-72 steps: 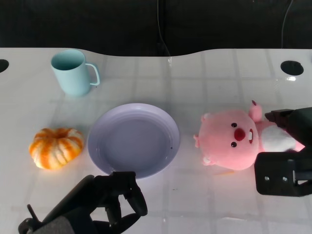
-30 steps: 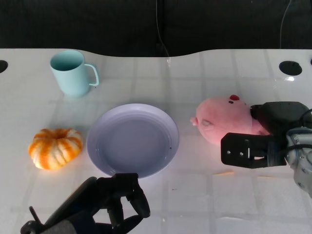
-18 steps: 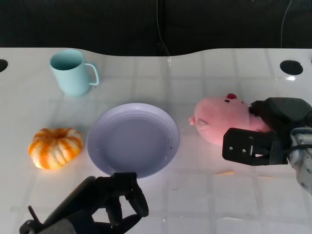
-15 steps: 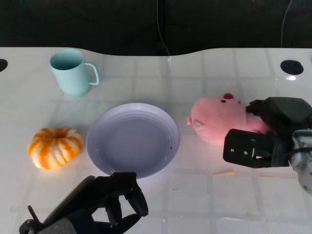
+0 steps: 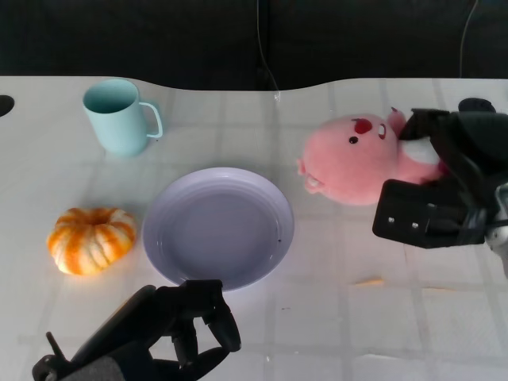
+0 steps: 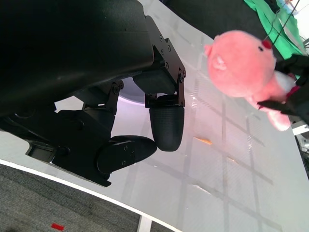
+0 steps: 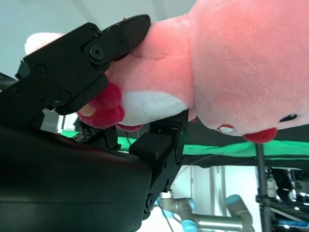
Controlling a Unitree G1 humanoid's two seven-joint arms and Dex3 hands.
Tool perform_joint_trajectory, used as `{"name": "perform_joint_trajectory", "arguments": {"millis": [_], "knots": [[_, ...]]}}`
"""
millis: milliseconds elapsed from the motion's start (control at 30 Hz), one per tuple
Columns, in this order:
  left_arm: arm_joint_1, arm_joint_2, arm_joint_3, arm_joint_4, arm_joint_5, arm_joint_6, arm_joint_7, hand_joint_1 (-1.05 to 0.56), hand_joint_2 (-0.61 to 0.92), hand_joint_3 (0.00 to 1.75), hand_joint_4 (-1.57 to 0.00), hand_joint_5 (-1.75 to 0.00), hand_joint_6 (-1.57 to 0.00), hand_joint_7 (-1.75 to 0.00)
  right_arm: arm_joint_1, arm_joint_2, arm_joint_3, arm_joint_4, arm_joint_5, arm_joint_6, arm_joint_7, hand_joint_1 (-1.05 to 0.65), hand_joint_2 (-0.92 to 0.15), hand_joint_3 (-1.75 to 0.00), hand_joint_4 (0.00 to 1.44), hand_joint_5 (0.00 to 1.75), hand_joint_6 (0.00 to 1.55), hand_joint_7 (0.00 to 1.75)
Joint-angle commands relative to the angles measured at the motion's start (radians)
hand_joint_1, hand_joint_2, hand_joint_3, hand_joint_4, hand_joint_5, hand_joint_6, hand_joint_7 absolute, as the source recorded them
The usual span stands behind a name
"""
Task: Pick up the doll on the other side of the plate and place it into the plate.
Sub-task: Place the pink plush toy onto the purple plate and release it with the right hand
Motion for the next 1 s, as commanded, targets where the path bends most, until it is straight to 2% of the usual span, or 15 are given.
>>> {"name": "perform_joint_trajectory", "arguments": {"millis": [33, 167, 233, 267, 300, 400, 467, 533, 567, 667, 767, 833, 900, 1000], "knots": [[-0.002, 0.009, 0.003, 0.005, 0.006, -0.006, 0.006, -0.25, 0.69, 0.75, -0.66, -1.75, -0.65, -1.37, -0.046, -0.009, -0.019, -0.056, 0.019, -0.013, 0.038, -0.26, -0.67, -0.58, 0.86, 1.75, 0.74, 1.53], [-0.006, 0.007, 0.0, 0.023, 0.009, -0.024, 0.01, -0.24, 0.69, 0.76, -0.65, -1.75, -0.64, -1.38, -0.099, 0.038, -0.01, -0.047, 0.034, -0.046, 0.054, -0.29, -0.64, -0.66, 0.89, 1.75, 0.69, 1.64], [-0.006, 0.003, -0.002, 0.021, 0.012, -0.015, 0.012, -0.25, 0.69, 0.76, -0.66, -1.75, -0.64, -1.38, -0.124, 0.063, -0.007, -0.034, 0.043, -0.06, 0.055, -0.29, -0.65, -0.65, 0.9, 1.75, 0.7, 1.6], [-0.006, 0.001, -0.003, 0.018, 0.014, -0.008, 0.012, -0.25, 0.69, 0.76, -0.66, -1.75, -0.64, -1.38, -0.14, 0.079, -0.004, -0.028, 0.047, -0.061, 0.064, -0.29, -0.66, -0.62, 0.9, 1.75, 0.75, 1.48], [-0.006, 0.0, -0.004, 0.016, 0.017, -0.004, 0.011, -0.25, 0.69, 0.76, -0.65, -1.75, -0.64, -1.38, -0.156, 0.094, 0.0, -0.021, 0.05, -0.064, 0.071, -0.3, -0.67, -0.6, 0.9, 1.75, 0.76, 1.44], [-0.006, -0.004, -0.007, 0.017, 0.019, -0.003, 0.011, -0.24, 0.69, 0.76, -0.64, -1.75, -0.64, -1.38, -0.192, 0.138, 0.018, -0.007, 0.044, -0.061, 0.086, -0.31, -0.7, -0.54, 0.9, 1.75, 0.75, 1.46], [-0.006, -0.007, -0.01, 0.021, 0.027, -0.008, 0.017, -0.24, 0.69, 0.75, -0.64, -1.75, -0.64, -1.38, -0.213, 0.166, 0.037, 0.012, 0.035, -0.068, 0.081, -0.3, -0.7, -0.53, 0.88, 1.75, 0.76, 1.41], [-0.005, -0.01, -0.012, 0.022, 0.032, -0.012, 0.02, -0.23, 0.69, 0.75, -0.64, -1.75, -0.65, -1.37, -0.231, 0.193, 0.052, 0.032, 0.029, -0.075, 0.075, -0.3, -0.69, -0.56, 0.87, 1.75, 0.81, 1.24], [-0.004, -0.012, -0.013, 0.021, 0.034, -0.012, 0.021, -0.23, 0.69, 0.75, -0.64, -1.75, -0.65, -1.36, -0.24, 0.209, 0.058, 0.042, 0.031, -0.077, 0.078, -0.3, -0.69, -0.57, 0.87, 1.75, 0.82, 1.23], [0.0, -0.017, -0.016, 0.019, 0.036, -0.005, 0.022, -0.22, 0.69, 0.75, -0.64, -1.75, -0.65, -1.35, -0.264, 0.253, 0.074, 0.074, 0.039, -0.087, 0.086, -0.28, -0.65, -0.67, 0.89, 1.75, 0.78, 1.44], [0.002, -0.02, -0.022, 0.025, 0.039, -0.019, 0.027, -0.22, 0.69, 0.74, -0.64, -1.75, -0.66, -1.35, -0.285, 0.304, 0.087, 0.11, 0.045, -0.084, 0.096, -0.28, -0.62, -0.76, 0.86, 1.75, 0.8, 1.39], [0.002, -0.023, -0.026, 0.031, 0.039, -0.033, 0.031, -0.21, 0.69, 0.74, -0.64, -1.75, -0.66, -1.34, -0.295, 0.33, 0.091, 0.132, 0.053, -0.084, 0.1, -0.29, -0.62, -0.77, 0.82, 1.66, 0.79, 1.32], [0.002, -0.026, -0.03, 0.036, 0.041, -0.042, 0.036, -0.22, 0.69, 0.74, -0.64, -1.75, -0.66, -1.34, -0.306, 0.361, 0.102, 0.156, 0.047, -0.08, 0.094, -0.28, -0.61, -0.75, 0.82, 1.73, 0.78, 1.36], [0.002, -0.029, -0.034, 0.038, 0.042, -0.046, 0.039, -0.22, 0.69, 0.74, -0.64, -1.75, -0.66, -1.34, -0.318, 0.389, 0.116, 0.189, 0.043, -0.091, 0.089, -0.28, -0.63, -0.67, 0.85, 1.74, 0.79, 1.28]]}}
